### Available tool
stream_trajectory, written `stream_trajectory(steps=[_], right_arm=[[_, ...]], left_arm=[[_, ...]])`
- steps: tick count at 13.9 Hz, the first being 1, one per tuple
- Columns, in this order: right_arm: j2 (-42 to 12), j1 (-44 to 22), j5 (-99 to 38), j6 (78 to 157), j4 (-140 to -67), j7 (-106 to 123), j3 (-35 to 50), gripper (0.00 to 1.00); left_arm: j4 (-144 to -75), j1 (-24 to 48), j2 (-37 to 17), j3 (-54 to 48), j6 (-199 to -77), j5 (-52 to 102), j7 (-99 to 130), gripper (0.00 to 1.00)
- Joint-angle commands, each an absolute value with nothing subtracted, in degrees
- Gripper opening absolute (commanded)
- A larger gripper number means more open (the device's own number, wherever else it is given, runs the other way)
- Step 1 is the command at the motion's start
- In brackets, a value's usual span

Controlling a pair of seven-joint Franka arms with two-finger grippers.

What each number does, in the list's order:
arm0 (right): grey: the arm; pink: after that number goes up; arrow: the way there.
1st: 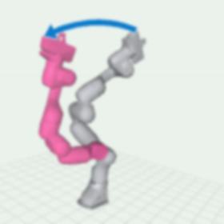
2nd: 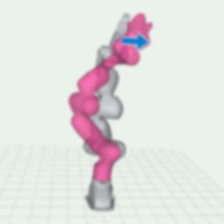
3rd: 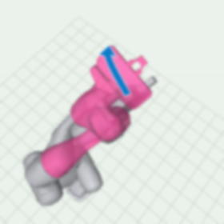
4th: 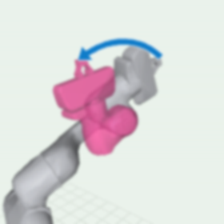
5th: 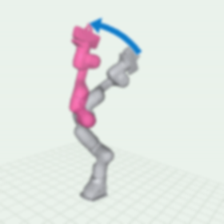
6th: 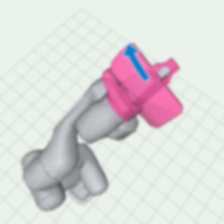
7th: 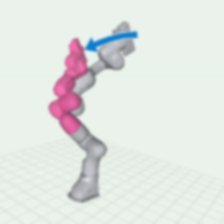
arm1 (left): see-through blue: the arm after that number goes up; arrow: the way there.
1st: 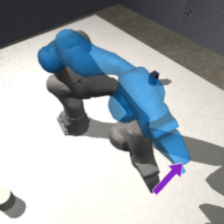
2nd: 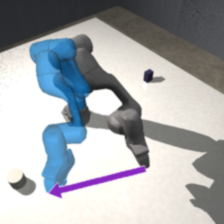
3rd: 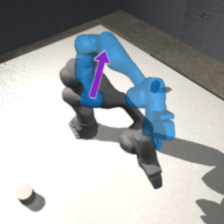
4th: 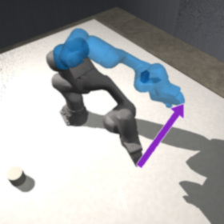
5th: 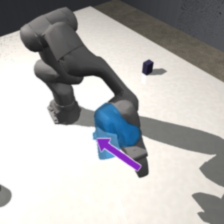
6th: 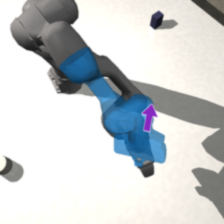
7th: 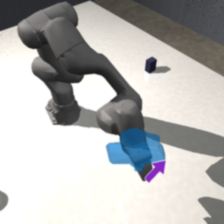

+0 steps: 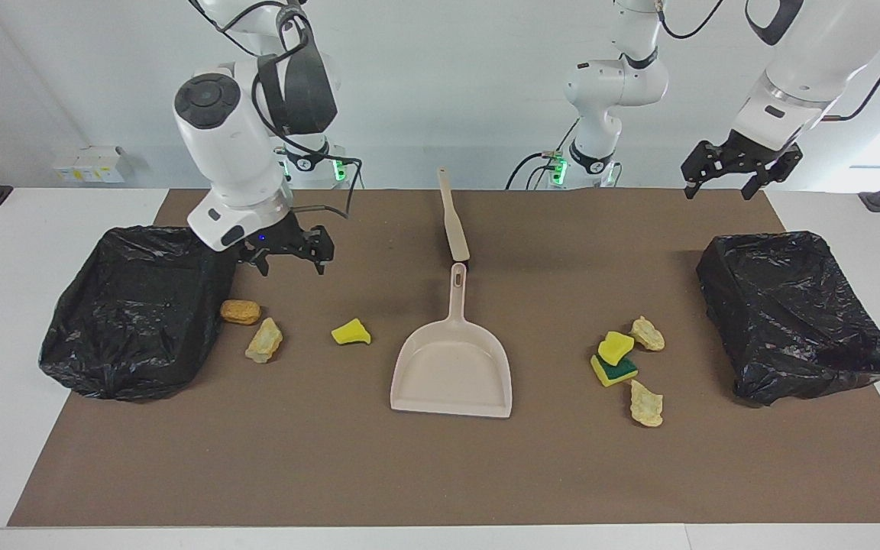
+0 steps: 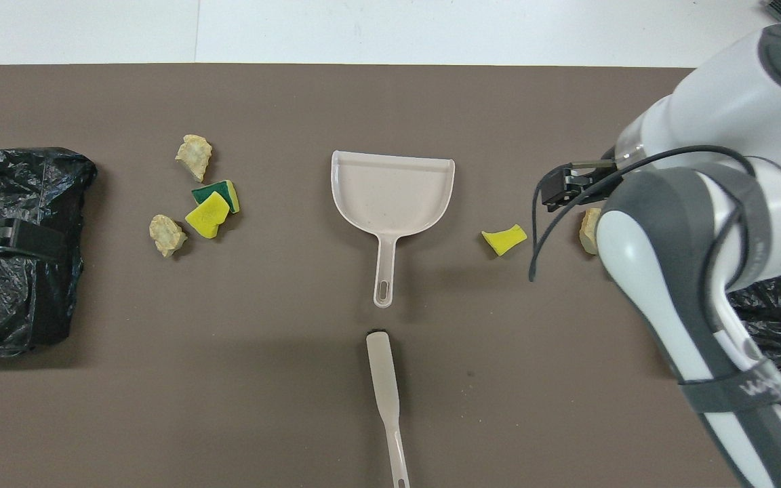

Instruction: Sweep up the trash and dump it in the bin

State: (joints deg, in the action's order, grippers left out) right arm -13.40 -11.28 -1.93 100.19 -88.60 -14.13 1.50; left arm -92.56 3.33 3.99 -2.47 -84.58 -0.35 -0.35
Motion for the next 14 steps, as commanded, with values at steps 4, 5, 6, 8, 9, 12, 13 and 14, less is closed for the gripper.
stream_trajectory(steps=[4,5,6,8,9,12,13,14], right_arm=[[-19.5,-19.0,-3.8,107.7,-88.6,-25.8,1.3,1.00],[-20.6,-19.8,-5.2,107.8,-88.5,-26.1,1.2,1.00],[-21.3,-20.6,-7.0,107.8,-88.4,-26.3,1.3,1.00],[-22.1,-22.5,-8.6,108.0,-88.5,-29.8,1.2,1.00],[-22.5,-23.7,-8.7,108.5,-88.5,-32.0,1.2,1.00],[-24.5,-27.8,-9.0,113.0,-88.6,-38.4,1.2,1.00],[-24.8,-28.4,-9.0,113.8,-88.8,-39.3,1.3,1.00],[-25.3,-29.0,-9.0,114.0,-88.9,-39.6,1.3,1.00]], left_arm=[[-102.6,11.1,11.6,-2.0,-85.3,-0.5,5.5,1.00],[-104.1,13.9,12.8,-2.0,-85.3,-0.4,8.9,1.00],[-106.2,16.4,14.4,-2.0,-85.6,0.0,12.1,1.00],[-109.1,20.8,15.9,-2.0,-86.4,1.6,14.9,1.00],[-109.9,22.1,16.4,-2.0,-86.5,2.1,15.4,1.00],[-115.5,26.8,19.1,-2.0,-89.9,3.4,18.8,1.00],[-117.9,28.3,20.1,-2.0,-91.4,4.0,19.1,1.00],[-120.1,29.9,20.9,-2.1,-92.6,4.6,19.6,1.00]])
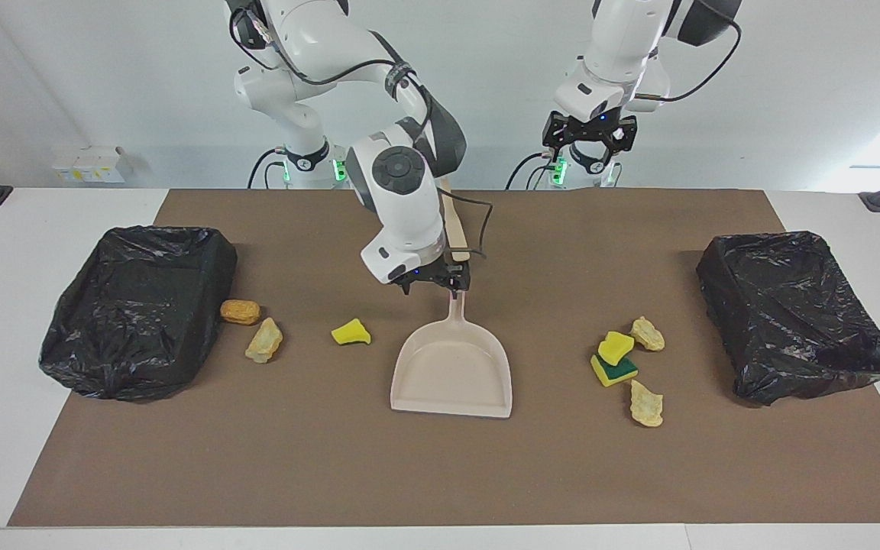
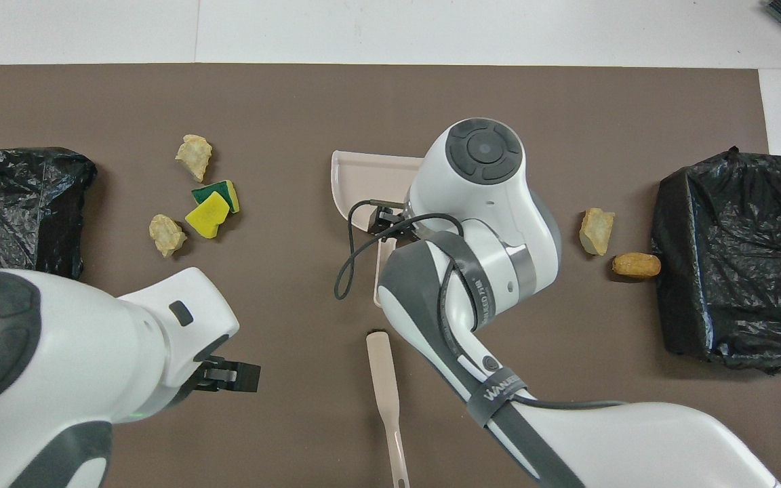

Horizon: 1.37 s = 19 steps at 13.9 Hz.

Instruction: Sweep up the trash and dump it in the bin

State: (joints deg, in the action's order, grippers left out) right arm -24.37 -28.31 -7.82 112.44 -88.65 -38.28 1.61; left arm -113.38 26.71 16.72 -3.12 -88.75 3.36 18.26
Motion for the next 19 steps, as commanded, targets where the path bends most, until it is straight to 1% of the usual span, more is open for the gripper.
stream_trajectory(steps=[1,4,5,6,8,10,11,12,13,14,15,17,18,19], right_arm=[[-25.8,-29.4,-8.9,114.3,-88.9,-39.6,1.3,1.00],[-27.2,-30.4,-8.8,114.3,-89.6,-39.0,1.2,1.00],[-27.5,-30.6,-8.8,114.5,-90.5,-38.9,1.3,0.98],[-27.4,-30.8,-8.8,114.9,-91.4,-38.9,1.3,0.93],[-27.0,-30.8,-8.8,115.1,-92.9,-38.1,1.3,0.86],[-27.1,-31.0,-8.9,115.1,-93.1,-38.1,1.6,0.77],[-27.1,-31.2,-8.9,115.1,-93.1,-38.0,1.6,0.70],[-27.1,-31.2,-8.8,115.0,-92.9,-38.1,1.7,0.60],[-27.2,-31.3,-8.8,115.0,-92.6,-38.1,1.7,0.55],[-27.2,-31.3,-8.8,114.9,-92.2,-38.1,1.7,0.54],[-27.2,-31.3,-8.7,114.8,-92.0,-38.0,1.7,0.49],[-27.2,-31.2,-8.4,114.8,-92.0,-37.6,1.7,0.28],[-27.2,-31.3,-8.5,114.8,-91.8,-37.6,1.7,0.19],[-27.2,-31.3,-8.4,115.0,-91.8,-37.4,1.7,0.01]], left_arm=[[-121.9,31.6,21.3,-2.2,-93.9,4.9,21.3,1.00],[-125.3,36.3,22.1,-2.3,-97.6,5.2,26.1,1.00],[-126.2,37.7,22.1,-2.2,-98.1,5.6,27.2,1.00],[-127.7,38.7,22.6,-2.3,-99.0,6.2,28.6,1.00],[-131.5,41.5,24.2,-2.3,-101.0,6.5,31.3,1.00],[-133.9,45.2,24.3,-2.3,-104.0,8.0,38.1,1.00],[-135.3,47.5,24.3,-2.3,-106.3,9.2,41.9,1.00],[-136.8,49.0,24.3,-2.3,-108.9,9.5,44.8,1.00],[-138.2,51.2,24.0,-2.3,-111.2,9.5,47.3,1.00],[-139.7,54.0,23.4,-2.3,-114.1,9.6,50.5,1.00],[-141.7,56.2,22.5,-2.3,-118.4,9.6,54.9,1.00],[-142.3,58.4,20.7,-2.3,-122.0,9.8,59.7,1.00],[-142.3,58.5,20.0,-2.3,-123.3,11.0,60.4,1.00],[-142.3,59.2,18.8,-2.3,-124.6,11.6,61.4,1.00]])
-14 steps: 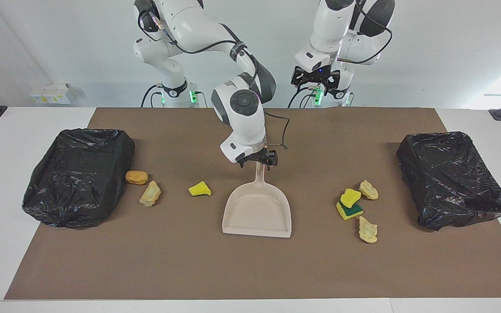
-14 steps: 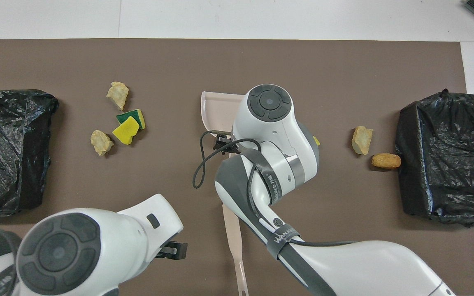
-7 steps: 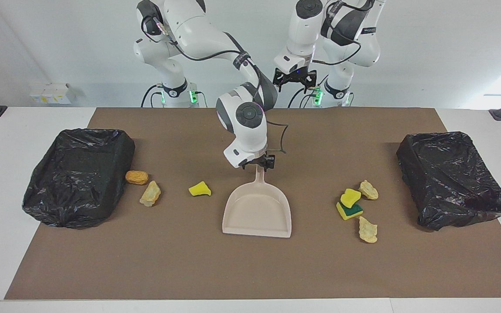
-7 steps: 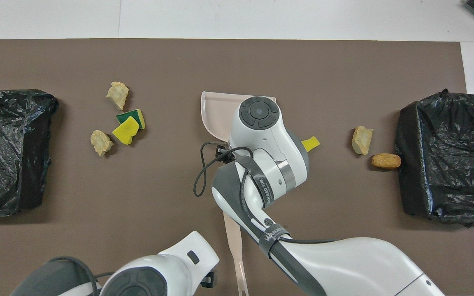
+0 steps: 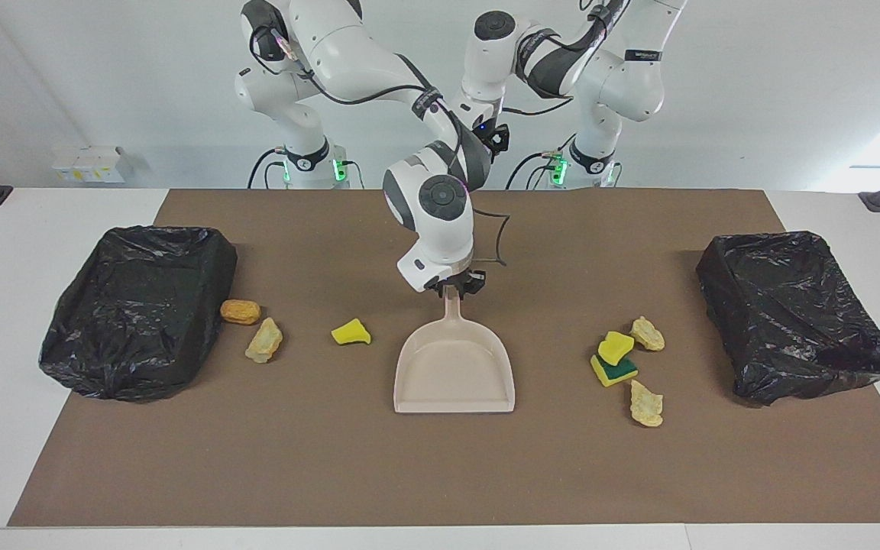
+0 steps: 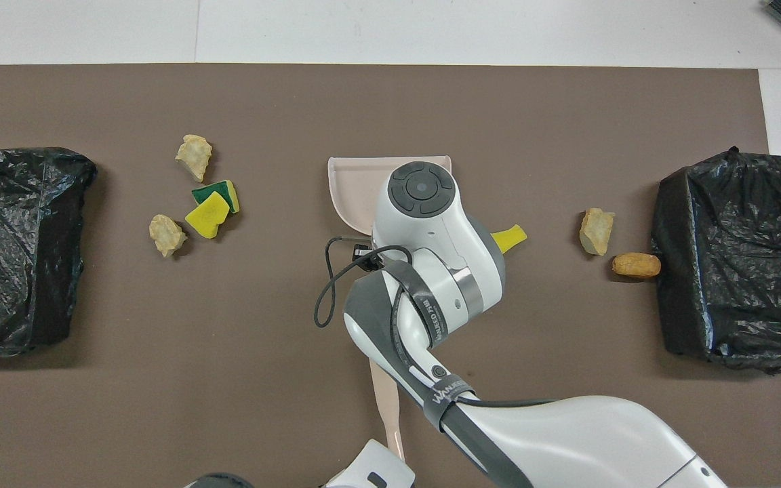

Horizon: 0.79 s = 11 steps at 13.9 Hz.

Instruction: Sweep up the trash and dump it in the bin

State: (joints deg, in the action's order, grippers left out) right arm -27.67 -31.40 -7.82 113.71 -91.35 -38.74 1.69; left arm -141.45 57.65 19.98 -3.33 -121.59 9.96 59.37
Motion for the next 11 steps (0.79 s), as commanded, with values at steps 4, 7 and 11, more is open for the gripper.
stream_trajectory(steps=[4,7,11], right_arm=[[-25.8,-29.8,-7.7,113.7,-91.8,-25.2,1.5,0.00],[-23.4,-26.9,-7.8,111.5,-92.1,-14.4,1.4,0.00],[-20.9,-22.5,-7.6,107.4,-92.3,3.9,1.2,0.00]], left_arm=[[-142.2,63.4,12.4,-2.3,-133.2,11.7,69.7,1.00],[-141.8,63.4,9.5,-2.3,-135.8,11.6,70.2,1.00],[-141.7,63.4,8.3,-2.3,-136.1,11.6,69.3,1.00]])
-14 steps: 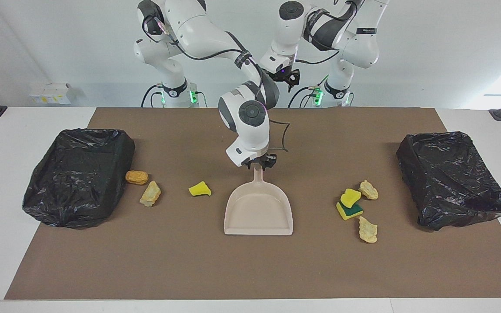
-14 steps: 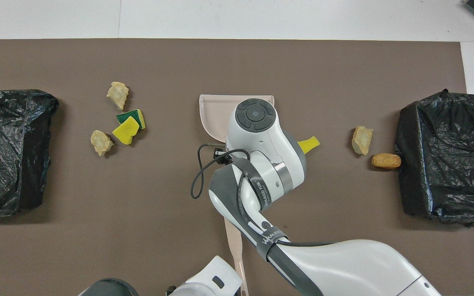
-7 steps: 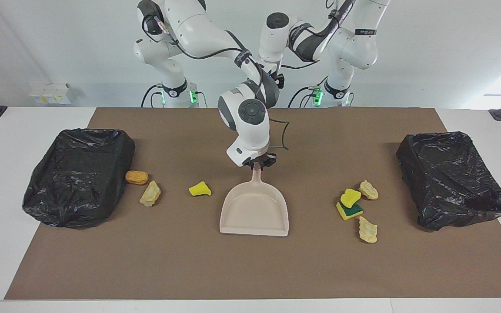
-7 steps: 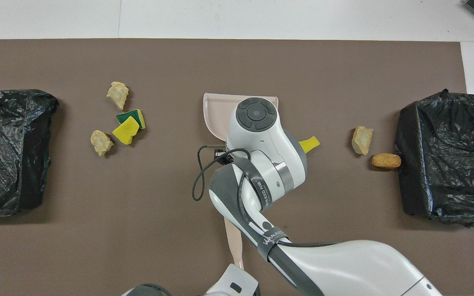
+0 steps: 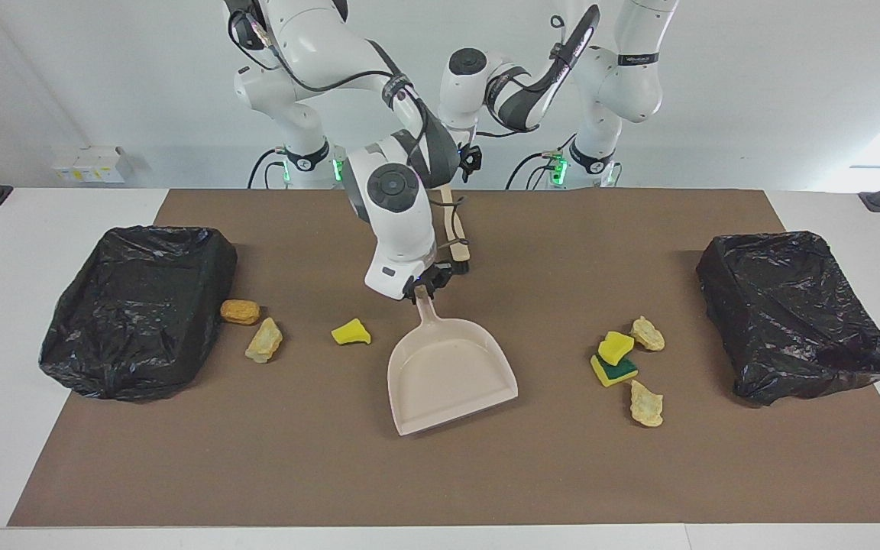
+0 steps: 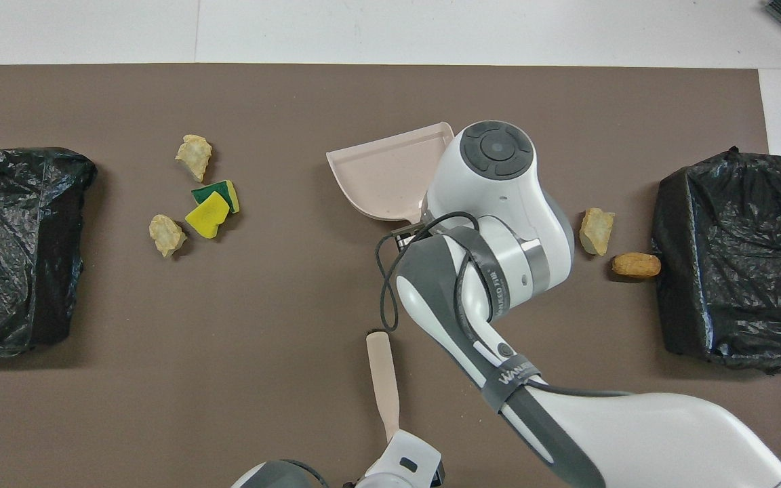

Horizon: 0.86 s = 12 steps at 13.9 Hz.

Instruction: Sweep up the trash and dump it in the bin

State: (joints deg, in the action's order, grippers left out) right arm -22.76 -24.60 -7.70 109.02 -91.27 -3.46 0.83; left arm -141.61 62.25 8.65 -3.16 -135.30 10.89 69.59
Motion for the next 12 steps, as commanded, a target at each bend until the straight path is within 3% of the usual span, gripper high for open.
stream_trajectory(steps=[1,8,12], right_arm=[[-20.5,-21.8,-7.6,106.5,-92.3,7.3,1.2,0.00],[-18.9,-19.7,-3.3,102.7,-92.5,24.8,1.1,0.00],[-17.2,-18.4,-3.2,100.0,-92.6,36.3,1.1,0.00]], left_arm=[[-141.6,63.4,7.9,-2.3,-136.1,11.6,69.1,1.00],[-139.8,64.2,6.9,-2.2,-135.0,11.6,68.3,0.00],[-139.0,63.6,8.2,-2.0,-126.4,11.6,67.1,0.00]])
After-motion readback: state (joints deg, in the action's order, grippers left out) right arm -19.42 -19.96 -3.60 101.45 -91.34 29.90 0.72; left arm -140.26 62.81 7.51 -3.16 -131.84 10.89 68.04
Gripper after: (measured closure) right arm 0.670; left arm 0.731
